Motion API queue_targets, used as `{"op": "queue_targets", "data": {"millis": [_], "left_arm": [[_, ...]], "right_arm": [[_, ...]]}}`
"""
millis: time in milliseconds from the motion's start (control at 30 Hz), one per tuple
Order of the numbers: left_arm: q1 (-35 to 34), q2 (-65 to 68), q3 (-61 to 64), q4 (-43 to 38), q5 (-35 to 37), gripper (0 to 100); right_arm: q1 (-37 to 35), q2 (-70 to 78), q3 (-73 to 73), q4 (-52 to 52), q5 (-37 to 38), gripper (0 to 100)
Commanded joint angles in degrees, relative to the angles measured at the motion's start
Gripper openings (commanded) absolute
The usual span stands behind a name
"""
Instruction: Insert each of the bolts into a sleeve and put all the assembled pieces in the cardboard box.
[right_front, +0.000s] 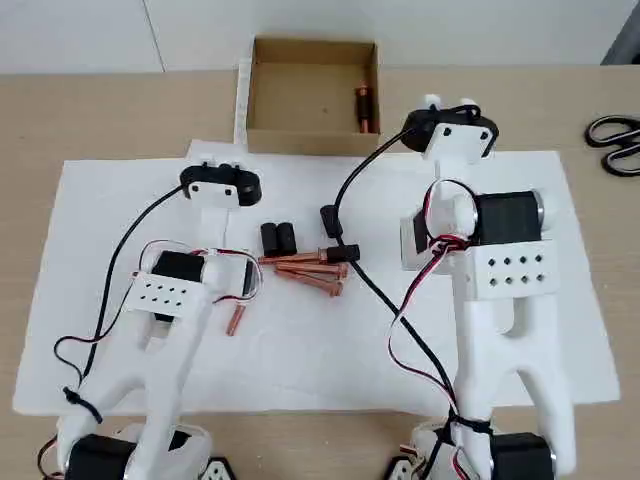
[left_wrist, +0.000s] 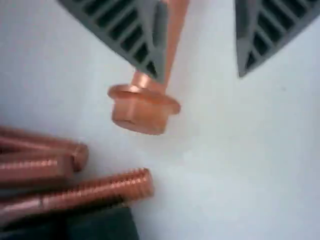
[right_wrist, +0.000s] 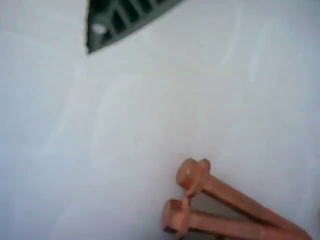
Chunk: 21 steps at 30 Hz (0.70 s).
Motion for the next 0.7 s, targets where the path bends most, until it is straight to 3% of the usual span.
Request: {"op": "queue_targets", "data": {"millis": [0, 267, 667], "left_arm": [[0.26, -1.58, -0.22, -0.18, -0.62, 9], [4.04, -1.67, 0.48, 4.04, -2.64, 9], [5.54, 0.62, 1.36, 0.88, -2.64, 12]], "right_arm": [[0.04, -1.89, -0.18, 0.22, 0.62, 29.8], [0.13, -1.98, -0.18, 0.22, 0.62, 29.8], [0.22, -1.98, -0.18, 0.22, 0.62, 29.8]]}}
